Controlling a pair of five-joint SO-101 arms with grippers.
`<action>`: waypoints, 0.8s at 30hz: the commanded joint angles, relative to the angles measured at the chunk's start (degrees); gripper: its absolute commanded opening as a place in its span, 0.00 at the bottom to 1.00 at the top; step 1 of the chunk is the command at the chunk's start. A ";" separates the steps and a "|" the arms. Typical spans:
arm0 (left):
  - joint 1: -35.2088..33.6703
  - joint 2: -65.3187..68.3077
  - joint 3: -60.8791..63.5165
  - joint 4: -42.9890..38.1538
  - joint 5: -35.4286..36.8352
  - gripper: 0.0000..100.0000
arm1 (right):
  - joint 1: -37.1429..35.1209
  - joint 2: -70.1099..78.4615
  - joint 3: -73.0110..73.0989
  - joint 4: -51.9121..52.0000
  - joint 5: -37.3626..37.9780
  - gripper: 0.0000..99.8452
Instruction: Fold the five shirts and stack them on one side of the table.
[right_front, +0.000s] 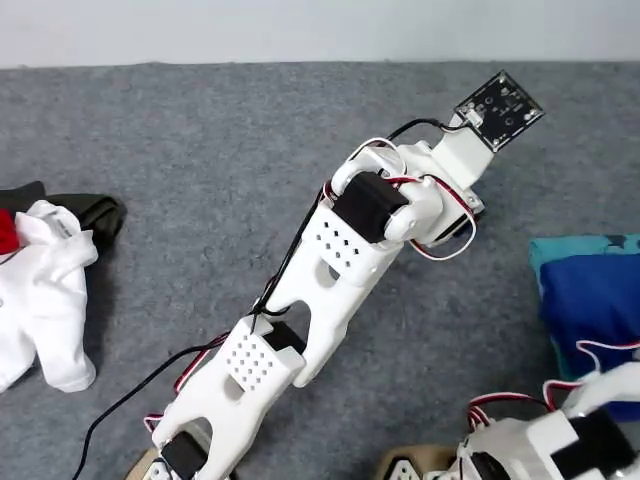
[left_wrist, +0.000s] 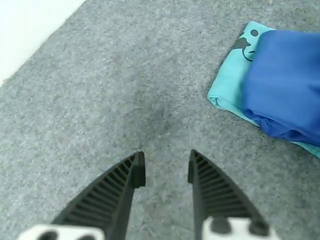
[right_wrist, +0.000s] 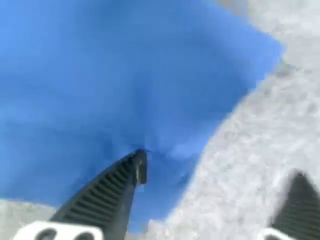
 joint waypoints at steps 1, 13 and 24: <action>0.53 -3.34 -0.92 1.05 -0.35 0.15 | 0.92 -2.86 -8.44 6.46 -3.52 0.63; -2.81 -3.87 -1.01 1.05 -3.96 0.15 | -16.84 -3.82 -18.81 9.36 -3.96 0.66; -19.87 -8.70 -1.10 1.05 -11.96 0.15 | -21.58 -20.88 -15.82 15.43 7.65 0.66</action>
